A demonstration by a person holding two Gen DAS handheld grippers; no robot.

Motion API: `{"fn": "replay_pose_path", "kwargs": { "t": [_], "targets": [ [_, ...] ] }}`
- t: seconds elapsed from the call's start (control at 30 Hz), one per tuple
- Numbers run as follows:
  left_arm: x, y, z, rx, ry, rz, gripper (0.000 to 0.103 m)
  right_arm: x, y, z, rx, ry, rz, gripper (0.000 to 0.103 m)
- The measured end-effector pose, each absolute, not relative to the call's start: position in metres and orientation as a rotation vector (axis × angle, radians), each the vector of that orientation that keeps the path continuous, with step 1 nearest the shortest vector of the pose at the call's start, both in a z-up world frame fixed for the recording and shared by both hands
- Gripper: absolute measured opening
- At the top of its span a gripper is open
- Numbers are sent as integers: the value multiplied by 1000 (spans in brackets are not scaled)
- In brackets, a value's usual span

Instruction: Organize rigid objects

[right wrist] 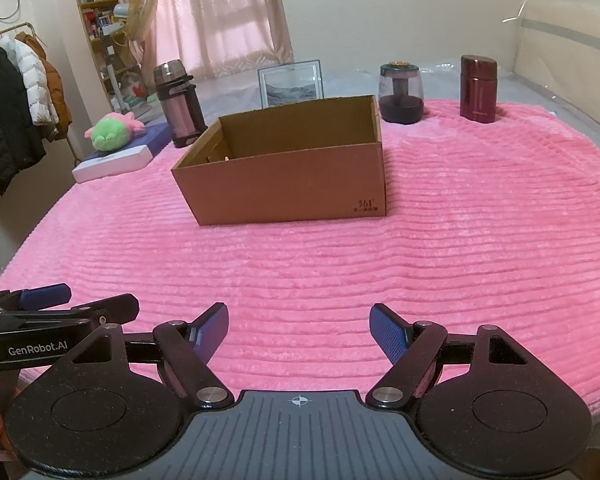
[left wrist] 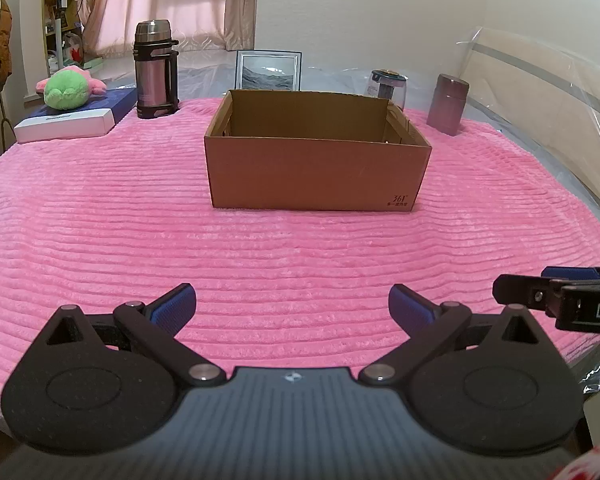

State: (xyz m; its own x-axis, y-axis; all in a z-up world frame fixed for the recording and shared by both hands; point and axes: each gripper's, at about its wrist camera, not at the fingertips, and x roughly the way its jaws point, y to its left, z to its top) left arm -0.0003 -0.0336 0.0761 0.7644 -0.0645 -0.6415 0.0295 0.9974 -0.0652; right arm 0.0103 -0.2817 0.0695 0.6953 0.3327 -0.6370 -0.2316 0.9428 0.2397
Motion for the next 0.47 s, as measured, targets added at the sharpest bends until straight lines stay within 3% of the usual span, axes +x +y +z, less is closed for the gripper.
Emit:
{"fn": "replay_pose_path", "kwargs": {
  "t": [0.47],
  "targets": [
    [1,-34,75,-68,693,-55,101,10,-281,65,147,746,318,75]
  ]
}}
